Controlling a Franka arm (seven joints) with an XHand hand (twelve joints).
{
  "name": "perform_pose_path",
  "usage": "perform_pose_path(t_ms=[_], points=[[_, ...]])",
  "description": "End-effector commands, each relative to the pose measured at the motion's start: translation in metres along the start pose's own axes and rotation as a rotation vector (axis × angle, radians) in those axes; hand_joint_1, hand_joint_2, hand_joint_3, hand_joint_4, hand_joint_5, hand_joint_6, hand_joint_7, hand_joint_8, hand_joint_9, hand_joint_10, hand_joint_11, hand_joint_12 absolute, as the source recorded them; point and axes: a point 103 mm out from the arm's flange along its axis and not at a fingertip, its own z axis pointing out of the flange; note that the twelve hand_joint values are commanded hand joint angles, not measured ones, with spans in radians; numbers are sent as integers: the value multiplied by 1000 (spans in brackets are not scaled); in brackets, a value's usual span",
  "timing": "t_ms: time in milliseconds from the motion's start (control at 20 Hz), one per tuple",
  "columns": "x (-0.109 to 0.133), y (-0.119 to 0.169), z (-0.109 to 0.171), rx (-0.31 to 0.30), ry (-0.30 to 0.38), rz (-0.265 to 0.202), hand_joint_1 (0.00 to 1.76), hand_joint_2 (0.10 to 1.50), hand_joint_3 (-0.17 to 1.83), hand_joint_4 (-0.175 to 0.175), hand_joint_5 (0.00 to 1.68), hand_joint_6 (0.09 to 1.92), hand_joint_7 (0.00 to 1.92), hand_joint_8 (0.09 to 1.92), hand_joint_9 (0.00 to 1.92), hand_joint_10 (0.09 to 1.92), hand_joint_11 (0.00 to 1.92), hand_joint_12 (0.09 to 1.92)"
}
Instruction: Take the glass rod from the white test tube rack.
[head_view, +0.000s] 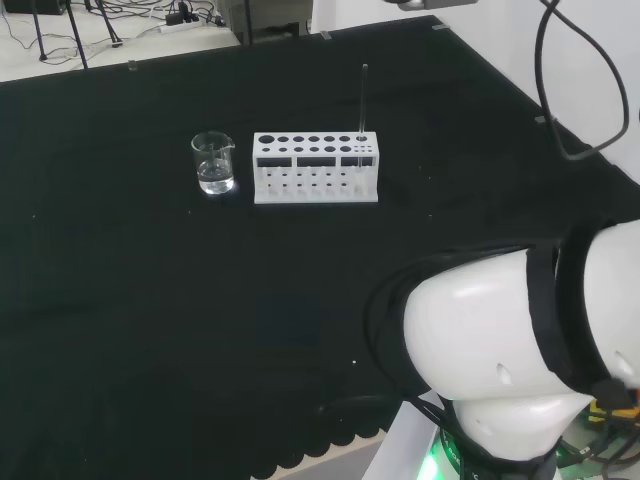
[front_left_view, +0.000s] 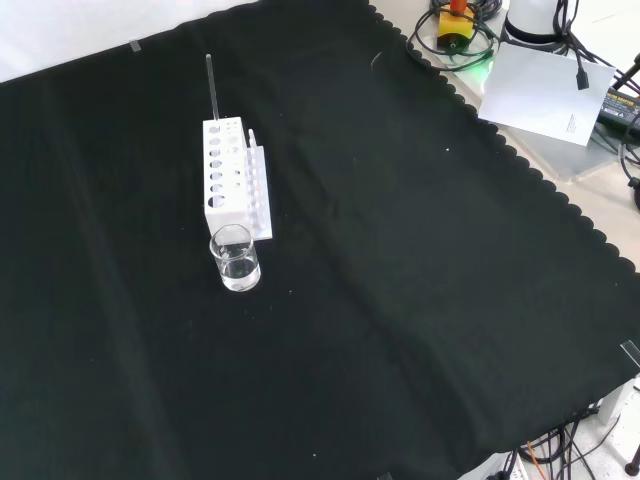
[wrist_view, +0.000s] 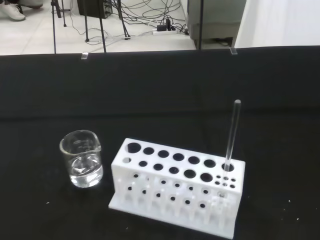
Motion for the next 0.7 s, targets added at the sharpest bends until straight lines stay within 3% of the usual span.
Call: perform_pose_path(t_ms=[50, 350, 700], points=[[-38, 33, 1, -19, 0, 38, 607, 863, 559, -103, 43, 87, 0, 660, 109, 810, 0, 1355], [-63, 44, 11, -1, 2, 61, 606, 860, 565, -105, 54, 87, 1, 736, 119, 817, 0, 1356], [-63, 70, 34, 33, -3, 38, 605, 860, 568, -107, 64, 87, 24, 776, 152, 831, 0, 1357]])
